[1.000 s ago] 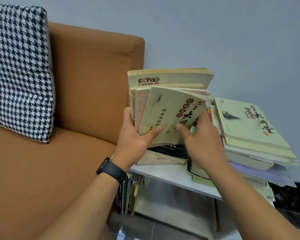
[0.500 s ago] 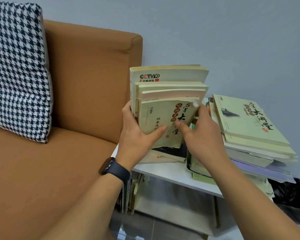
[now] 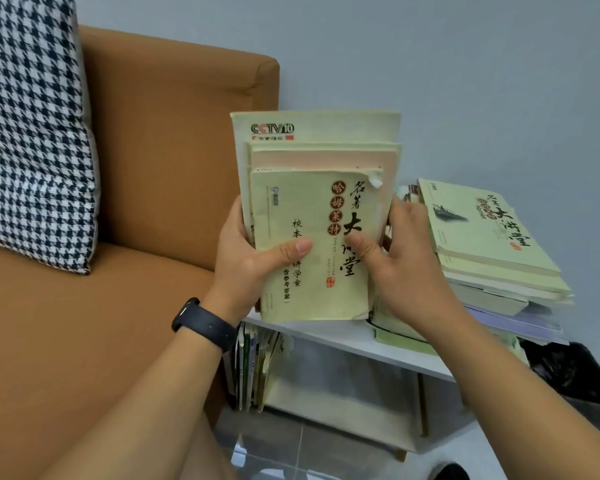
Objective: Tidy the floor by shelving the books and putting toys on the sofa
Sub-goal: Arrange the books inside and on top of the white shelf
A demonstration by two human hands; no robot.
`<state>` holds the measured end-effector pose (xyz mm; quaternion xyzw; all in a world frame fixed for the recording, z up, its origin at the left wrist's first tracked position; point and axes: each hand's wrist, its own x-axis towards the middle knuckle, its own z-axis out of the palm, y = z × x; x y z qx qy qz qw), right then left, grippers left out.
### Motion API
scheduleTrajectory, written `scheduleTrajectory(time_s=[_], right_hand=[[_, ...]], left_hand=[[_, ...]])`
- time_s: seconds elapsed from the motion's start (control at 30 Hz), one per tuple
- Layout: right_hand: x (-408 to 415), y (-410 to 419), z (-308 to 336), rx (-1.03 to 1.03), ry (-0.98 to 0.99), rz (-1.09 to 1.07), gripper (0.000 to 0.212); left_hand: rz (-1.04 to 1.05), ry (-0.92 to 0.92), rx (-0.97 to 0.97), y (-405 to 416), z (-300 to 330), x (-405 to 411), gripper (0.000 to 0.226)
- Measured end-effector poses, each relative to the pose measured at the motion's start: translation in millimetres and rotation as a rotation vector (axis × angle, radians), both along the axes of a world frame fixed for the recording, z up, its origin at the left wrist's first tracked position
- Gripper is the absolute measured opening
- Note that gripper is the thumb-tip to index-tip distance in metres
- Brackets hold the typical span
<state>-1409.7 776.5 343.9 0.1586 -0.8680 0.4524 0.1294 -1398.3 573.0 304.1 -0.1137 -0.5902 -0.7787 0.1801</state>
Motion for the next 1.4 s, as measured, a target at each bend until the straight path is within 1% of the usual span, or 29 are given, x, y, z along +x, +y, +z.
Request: scheduleTrajectory(time_s=[0.07,0.17,0.27,0.37,0.4,0.47,0.5,0.57,0.63,0.7,0.73,0.77,0.8,0.83,0.9,0.97,1.0,1.03,1.07,1.13,1.17,1.2,1.27,1.3,1.4], right_hand=[[7,4,4,-0.124,-0.038,0.095,0.056],[28,12,12,-0.254,-0.125,0.255,0.065],[49,21,15,-0.268,-0.106,0.316,0.073],[67,27,12,-0.287,-0.079,0.295,0.087],[72,31,11,-0.289,-0.091,0.294,0.087],[81,44,10,-0.256,-0.136,0.302,0.077],[85,52,9,-0.229,-0.176,0.299,0.071],[93,69,3,-0.196,-0.271,0.272,0.063],[102,84,-7,-0.192,-0.368,0.259,0.059],[113,98,-21,-0.165,-0.479,0.266,0.056],[116,102,-30,-0.119,-0.532,0.277,0.055],[120,108,-41,-0.048,-0.582,0.280,0.054],[122,112,-52,0.029,-0.620,0.279,0.053],[125,114,-62,0.091,-0.645,0.270,0.052],[133,115,-87,0.168,-0.666,0.243,0.048],[144,115,-113,0.222,-0.697,0.243,0.047],[147,115,-125,0.232,-0.713,0.250,0.046],[149,114,-137,0.227,-0.737,0.263,0.046],[146,112,-146,0.218,-0.761,0.288,0.046],[135,107,-159,0.209,-0.789,0.323,0.050],[130,105,-165,0.206,-0.801,0.326,0.051],[125,103,-169,0.211,-0.810,0.324,0.051],[113,98,-176,0.221,-0.821,0.330,0.049],[105,96,-179,0.227,-0.831,0.329,0.049],[81,90,-186,0.198,-0.815,0.282,0.053]], left_hand=[[-0.078,0.005,0.060,-1,5,1,0.070],[-0.166,-0.017,0.078,-3,10,5,0.078],[-0.218,-0.024,0.072,-2,12,13,0.082],[-0.221,0.039,0.041,6,11,25,0.086],[-0.211,0.058,0.033,12,7,31,0.088],[-0.190,0.062,0.041,27,-6,45,0.087],[-0.181,0.050,0.050,34,-13,52,0.083],[-0.186,0.008,0.029,45,-21,60,0.068],[-0.235,-0.002,-0.063,50,-23,61,0.050],[-0.285,-0.007,-0.129,52,-21,59,0.045],[-0.269,-0.019,-0.172,49,-20,56,0.043],[-0.263,-0.031,-0.244,47,-20,53,0.037],[-0.281,-0.048,-0.355,43,-20,49,0.028],[-0.339,-0.082,-0.507,43,-22,47,0.020],[-0.537,-0.153,-0.856,51,-27,49,0.014],[-0.689,-0.174,-1.117,67,-44,58,0.022],[-0.744,-0.210,-1.182,74,-51,63,0.030],[-0.802,-0.260,-1.211,77,-54,66,0.036],[-0.857,-0.330,-1.191,77,-54,67,0.040],[-0.947,-0.509,-1.072,71,-53,68,0.048],[-0.939,-0.534,-1.093,69,-54,68,0.054],[-0.864,-0.512,-1.201,70,-59,68,0.063],[-0.600,-0.436,-1.510,74,-72,69,0.075],[-0.485,-0.426,-1.580,76,-79,69,0.075],[-0.276,-0.435,-1.571,81,-90,65,0.065]])
